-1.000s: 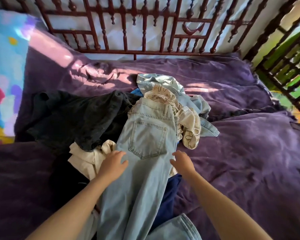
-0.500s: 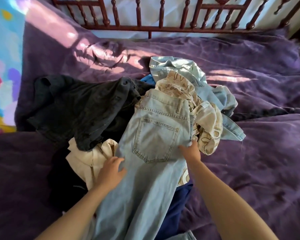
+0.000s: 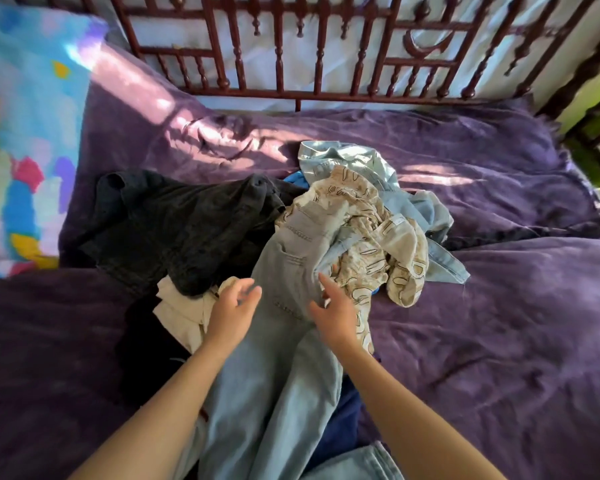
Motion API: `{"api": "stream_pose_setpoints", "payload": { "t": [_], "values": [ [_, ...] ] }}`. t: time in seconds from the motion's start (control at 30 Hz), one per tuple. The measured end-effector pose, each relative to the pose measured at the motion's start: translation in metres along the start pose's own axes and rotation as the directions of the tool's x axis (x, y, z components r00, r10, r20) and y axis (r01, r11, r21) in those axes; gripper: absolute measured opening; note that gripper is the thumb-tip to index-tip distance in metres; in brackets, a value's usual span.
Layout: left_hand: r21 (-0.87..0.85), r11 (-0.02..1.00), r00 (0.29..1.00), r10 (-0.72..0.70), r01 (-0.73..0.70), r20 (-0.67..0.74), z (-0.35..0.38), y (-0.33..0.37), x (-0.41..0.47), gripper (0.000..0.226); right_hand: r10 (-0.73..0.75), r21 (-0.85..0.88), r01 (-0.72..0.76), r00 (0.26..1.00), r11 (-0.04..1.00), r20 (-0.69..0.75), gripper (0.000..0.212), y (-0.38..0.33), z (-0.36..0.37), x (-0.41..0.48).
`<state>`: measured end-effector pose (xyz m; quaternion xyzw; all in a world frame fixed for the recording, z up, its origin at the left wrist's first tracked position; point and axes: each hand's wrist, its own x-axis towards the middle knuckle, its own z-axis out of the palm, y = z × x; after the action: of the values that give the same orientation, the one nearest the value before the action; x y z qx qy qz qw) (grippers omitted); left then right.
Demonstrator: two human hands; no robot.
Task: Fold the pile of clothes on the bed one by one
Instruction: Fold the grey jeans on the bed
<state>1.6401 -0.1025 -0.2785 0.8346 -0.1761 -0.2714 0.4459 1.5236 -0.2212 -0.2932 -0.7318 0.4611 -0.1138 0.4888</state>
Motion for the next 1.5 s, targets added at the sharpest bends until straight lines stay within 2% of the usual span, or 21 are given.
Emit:
{"api": "stream_pose_setpoints", "payload": {
  "t": [0.07, 0.13, 0.23, 0.33, 0.47, 0.57, 0.63, 0.67, 0.77, 0.87, 0.97, 1.07, 1.2, 1.27, 1.33, 1.43, 1.5],
  "values": [
    [-0.141, 0.99, 0.999, -0.016, 0.01, -0.041, -0.017, 0.014, -0.012, 0.039, -0.157, -0.145, 0.174, 0.98, 0.974, 0.126, 0.057, -0.015, 0.017, -0.033],
    [-0.233, 0.973, 0.997, -0.028, 0.01, -0.075, -0.034, 0.019, -0.024, 0.044, -0.24, -0.204, 0.3, 0.931, 0.932, 0.274, 0.059, -0.023, 0.034, -0.063],
    [-0.381, 0.924, 0.987, -0.036, -0.027, -0.157, -0.055, 0.014, -0.046, 0.029, -0.283, -0.263, 0.427, 0.849, 0.865, 0.446, 0.061, -0.025, 0.057, -0.104],
    [-0.456, 0.888, 0.947, -0.096, -0.058, -0.307, -0.073, -0.01, -0.065, 0.023, -0.293, -0.287, 0.479, 0.811, 0.83, 0.506, 0.06, -0.021, 0.073, -0.131],
    [-0.384, 0.922, 0.924, -0.099, -0.054, -0.369, -0.09, -0.037, -0.088, 0.026, -0.311, -0.279, 0.46, 0.84, 0.843, 0.446, 0.052, -0.024, 0.083, -0.144],
    [-0.314, 0.943, 0.938, -0.008, -0.108, -0.348, -0.089, -0.044, -0.101, 0.032, -0.288, -0.053, 0.312, 0.92, 0.949, 0.266, 0.059, -0.041, 0.091, -0.153],
    [-0.281, 0.951, 0.938, 0.027, -0.131, -0.346, -0.089, -0.045, -0.108, 0.04, -0.232, 0.119, 0.211, 0.951, 0.97, 0.206, 0.05, -0.056, 0.096, -0.154],
    [-0.273, 0.954, 0.936, 0.024, -0.126, -0.351, -0.09, -0.046, -0.111, 0.043, -0.21, 0.141, 0.184, 0.957, 0.973, 0.2, 0.043, -0.061, 0.098, -0.153],
    [-0.257, 0.961, 0.928, -0.003, -0.1, -0.372, -0.099, -0.05, -0.118, 0.042, -0.187, 0.083, 0.177, 0.973, 0.981, 0.135, 0.011, -0.065, 0.1, -0.149],
    [-0.253, 0.962, 0.905, -0.019, -0.099, -0.426, -0.113, -0.054, -0.122, 0.036, -0.212, 0.063, 0.21, 0.977, 0.976, 0.034, 0.03, -0.077, 0.085, -0.138],
    [-0.287, 0.952, 0.839, -0.073, -0.102, -0.54, -0.142, -0.049, -0.124, 0.035, -0.261, 0.066, 0.268, 0.961, 0.961, -0.093, 0.036, -0.11, 0.055, -0.115],
    [-0.322, 0.931, 0.749, -0.088, -0.173, -0.656, -0.186, -0.033, -0.132, 0.036, -0.276, 0.097, 0.3, 0.939, 0.949, -0.203, 0.037, -0.159, 0.021, -0.084],
    [-0.346, 0.891, 0.618, -0.1, -0.294, -0.78, -0.254, -0.019, -0.15, 0.038, -0.333, 0.116, 0.377, 0.9, 0.919, -0.281, 0.036, -0.219, 0.001, -0.072],
    [-0.325, 0.894, 0.57, -0.099, -0.309, -0.816, -0.278, -0.022, -0.161, 0.038, -0.384, 0.13, 0.428, 0.883, 0.894, -0.269, 0.035, -0.235, 0.01, -0.075],
    [-0.309, 0.906, 0.552, -0.106, -0.288, -0.827, -0.289, -0.033, -0.169, 0.035, -0.422, 0.094, 0.443, 0.888, 0.892, -0.181, 0.03, -0.235, 0.03, -0.08],
    [-0.34, 0.922, 0.563, -0.184, -0.186, -0.806, -0.285, -0.075, -0.169, 0.034, -0.387, 0.005, 0.387, 0.922, 0.922, 0.024, 0.011, -0.209, 0.073, -0.088],
    [-0.367, 0.926, 0.586, -0.25, -0.088, -0.771, -0.28, -0.111, -0.164, 0.034, -0.324, -0.092, 0.334, 0.939, 0.938, 0.113, 0.014, -0.184, 0.101, -0.096]
  ]
}}
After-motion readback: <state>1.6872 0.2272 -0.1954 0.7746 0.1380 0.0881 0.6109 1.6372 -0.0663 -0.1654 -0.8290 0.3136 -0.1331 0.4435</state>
